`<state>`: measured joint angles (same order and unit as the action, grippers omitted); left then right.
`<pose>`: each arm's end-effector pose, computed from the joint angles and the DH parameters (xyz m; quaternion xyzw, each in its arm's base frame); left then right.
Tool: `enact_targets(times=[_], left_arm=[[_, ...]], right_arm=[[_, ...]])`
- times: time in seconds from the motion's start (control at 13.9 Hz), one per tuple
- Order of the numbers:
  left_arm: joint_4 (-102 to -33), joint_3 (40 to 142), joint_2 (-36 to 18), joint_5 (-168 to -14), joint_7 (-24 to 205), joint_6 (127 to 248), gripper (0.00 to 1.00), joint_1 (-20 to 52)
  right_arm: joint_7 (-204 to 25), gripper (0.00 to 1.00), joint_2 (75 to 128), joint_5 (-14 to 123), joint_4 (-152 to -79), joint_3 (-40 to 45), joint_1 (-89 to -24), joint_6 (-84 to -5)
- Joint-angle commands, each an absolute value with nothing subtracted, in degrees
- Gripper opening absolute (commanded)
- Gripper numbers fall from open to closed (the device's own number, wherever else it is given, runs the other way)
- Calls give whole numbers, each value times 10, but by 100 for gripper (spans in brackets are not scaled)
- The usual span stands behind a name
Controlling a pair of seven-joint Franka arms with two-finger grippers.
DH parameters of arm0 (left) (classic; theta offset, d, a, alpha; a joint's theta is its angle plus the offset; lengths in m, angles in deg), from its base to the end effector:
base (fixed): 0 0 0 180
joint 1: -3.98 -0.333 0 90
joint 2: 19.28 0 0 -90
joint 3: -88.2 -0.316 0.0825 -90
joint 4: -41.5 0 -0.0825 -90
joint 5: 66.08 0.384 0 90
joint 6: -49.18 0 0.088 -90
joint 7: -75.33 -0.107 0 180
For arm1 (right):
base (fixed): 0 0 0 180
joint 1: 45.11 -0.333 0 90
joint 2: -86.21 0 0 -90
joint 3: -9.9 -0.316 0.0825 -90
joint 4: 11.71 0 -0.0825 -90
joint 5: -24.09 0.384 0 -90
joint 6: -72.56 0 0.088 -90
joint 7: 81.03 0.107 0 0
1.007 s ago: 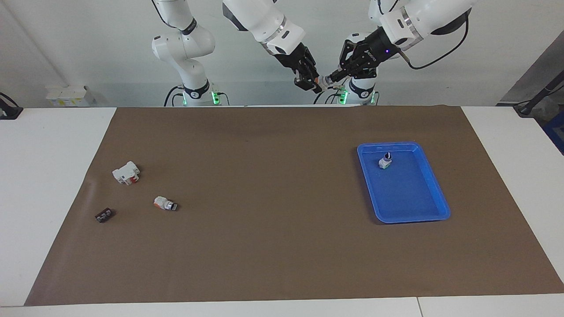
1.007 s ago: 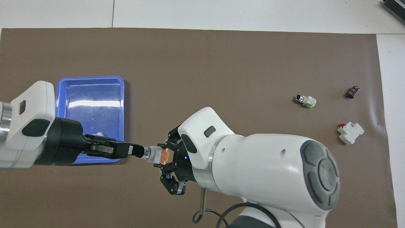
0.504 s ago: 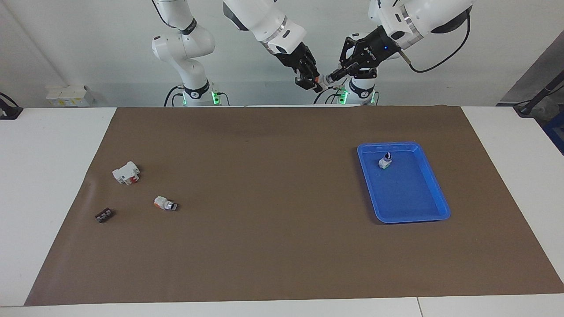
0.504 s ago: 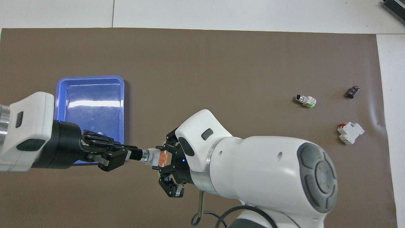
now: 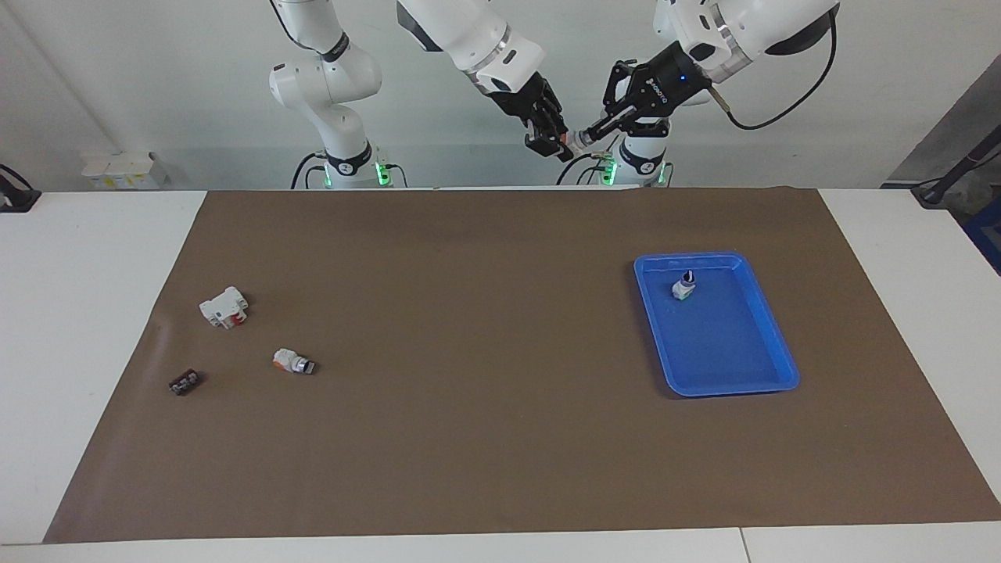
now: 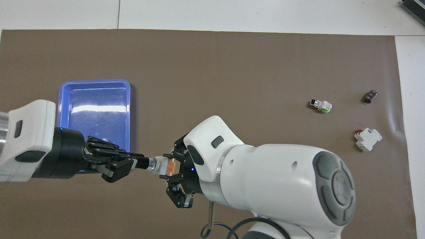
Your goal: Turn and place switch with both arms
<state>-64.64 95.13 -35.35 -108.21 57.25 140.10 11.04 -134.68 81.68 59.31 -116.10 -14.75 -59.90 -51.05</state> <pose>0.4335 -0.1900 0.6597 0.9040 -0.2540 0.0191 0.3433 0.4252 0.3909 0.6098 -0.7252 -0.6049 -0.2261 0.2390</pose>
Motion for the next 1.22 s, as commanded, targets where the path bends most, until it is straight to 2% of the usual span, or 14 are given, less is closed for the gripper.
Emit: enact_targets(times=[0.0, 0.29, 0.36, 0.65, 1.15], left_arm=[[-669, 951, -387, -1074, 557, 1352, 0, 115], [-666, 951, -387, -1073, 551, 1352, 0, 113], [-666, 951, -387, -1073, 553, 1351, 0, 114], [-666, 951, -387, -1064, 555, 1352, 0, 114], [-678, 953, -385, -927, 542, 1409, 0, 111]], right_arm=[[-1340, 0, 818, 598, -1164, -144, -584, -530], [-1306, 0, 818, 597, -1163, -144, -584, -529], [-1299, 99, 819, 592, -1163, -144, -584, -530], [-1297, 100, 819, 591, -1162, -144, -584, -529], [-1296, 100, 819, 590, -1165, -141, -549, -517]])
